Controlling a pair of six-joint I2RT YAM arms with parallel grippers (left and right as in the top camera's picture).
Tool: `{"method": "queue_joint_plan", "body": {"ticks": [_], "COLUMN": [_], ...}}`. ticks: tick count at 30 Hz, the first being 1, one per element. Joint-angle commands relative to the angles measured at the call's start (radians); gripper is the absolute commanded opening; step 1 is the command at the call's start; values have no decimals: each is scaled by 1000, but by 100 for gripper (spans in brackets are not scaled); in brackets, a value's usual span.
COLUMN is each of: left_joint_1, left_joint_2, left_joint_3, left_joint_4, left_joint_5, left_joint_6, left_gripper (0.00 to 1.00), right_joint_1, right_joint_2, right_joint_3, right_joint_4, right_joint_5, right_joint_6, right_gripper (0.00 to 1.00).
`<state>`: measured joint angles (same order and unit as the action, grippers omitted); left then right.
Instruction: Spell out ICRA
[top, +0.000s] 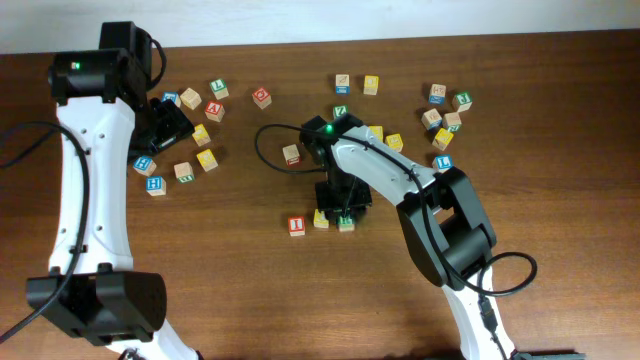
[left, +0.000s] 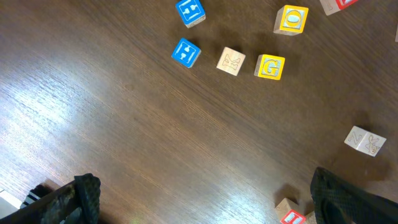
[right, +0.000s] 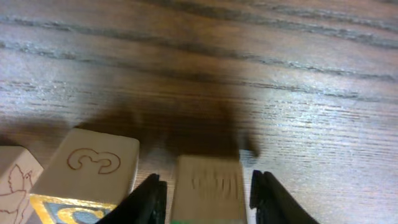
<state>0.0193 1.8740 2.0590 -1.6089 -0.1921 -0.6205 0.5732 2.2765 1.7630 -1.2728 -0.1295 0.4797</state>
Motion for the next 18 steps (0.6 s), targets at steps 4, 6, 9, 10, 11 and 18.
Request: {"method": "queue_joint_plan", "body": {"ticks": [4,6,9,10,11,18], "left_joint_1": [3,2,3,3,3,3], "left_joint_2": [3,3,3,3,3,3], "left_joint_3": [-1,-1,-1,-1,-1,-1], "left_joint_4": [-2,-2,-2,-2,-1,-2], "left_joint_5": [-11,-11,-11,-11,-11,-11], "left_joint_6": [8,8,8,8,8,8], "left_gripper": [99,99,99,99,99,99], "right_joint_1": [-12,-40,-104,-124,-143,-306], "right_joint_2": [-26,-26,-26,-26,-26,-26], "right_joint_3": [14,70,208,253,294,405], "right_joint_4": [-17,-58,-140,-164,-182,-117], "right_joint_5": [10,10,9,10,10,13], "right_joint_6": [6,-12,-58,-62,-67,-169], "right_gripper": [43,43,43,44,44,67]}}
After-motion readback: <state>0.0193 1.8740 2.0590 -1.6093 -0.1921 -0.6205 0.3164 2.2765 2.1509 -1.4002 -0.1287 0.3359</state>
